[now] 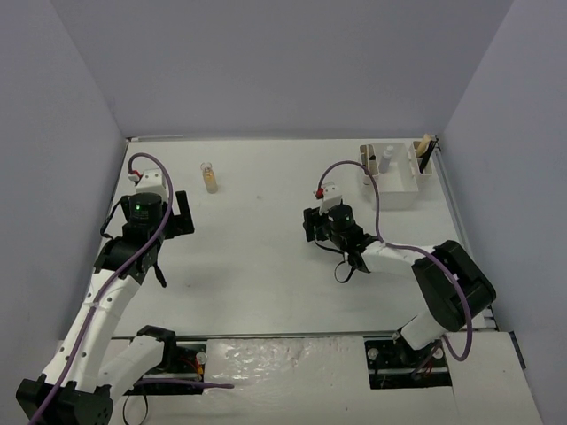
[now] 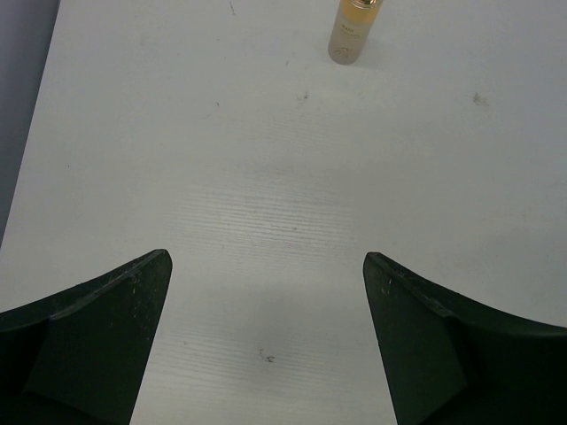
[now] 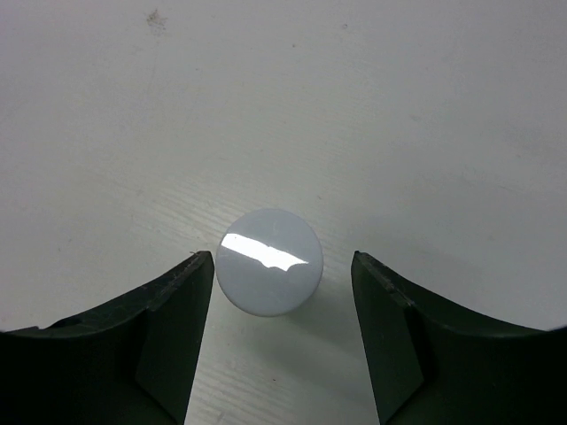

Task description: Organize the makeup

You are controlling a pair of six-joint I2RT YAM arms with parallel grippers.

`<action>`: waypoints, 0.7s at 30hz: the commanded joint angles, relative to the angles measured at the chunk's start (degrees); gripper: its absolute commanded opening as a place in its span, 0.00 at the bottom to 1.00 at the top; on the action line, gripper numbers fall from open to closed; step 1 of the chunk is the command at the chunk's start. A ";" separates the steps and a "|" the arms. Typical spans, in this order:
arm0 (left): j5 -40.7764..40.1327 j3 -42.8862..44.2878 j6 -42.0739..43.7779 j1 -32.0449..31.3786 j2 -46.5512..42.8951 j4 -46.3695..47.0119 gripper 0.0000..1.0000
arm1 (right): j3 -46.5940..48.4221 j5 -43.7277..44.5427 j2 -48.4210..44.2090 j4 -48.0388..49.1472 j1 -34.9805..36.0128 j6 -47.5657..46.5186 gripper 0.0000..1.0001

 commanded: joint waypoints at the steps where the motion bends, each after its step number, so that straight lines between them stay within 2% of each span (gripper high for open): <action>1: -1.08 1.32 0.63 0.49 -0.49 2.85 0.88 | 0.88 0.93 1.32 8.79 0.38 0.56 0.55; 3: -0.81 1.35 0.60 0.53 -0.36 2.82 0.88 | 0.88 1.12 1.74 9.23 0.38 0.61 0.47; 9: -0.57 1.37 0.60 0.53 -0.31 2.89 0.88 | 0.68 2.56 -0.73 8.52 0.41 0.07 0.10; 11: -0.50 1.30 0.60 0.53 -0.39 2.89 0.88 | 1.48 3.16 -2.53 5.97 0.33 -0.40 0.01; 17: -0.13 1.28 0.60 0.53 -0.33 2.80 0.88 | 5.64 6.13 -10.62 -1.76 -1.22 -2.85 0.00; 21: 0.17 1.46 0.60 0.62 -0.45 2.71 0.88 | 11.74 6.29 -17.11 -10.05 -8.71 -4.82 0.00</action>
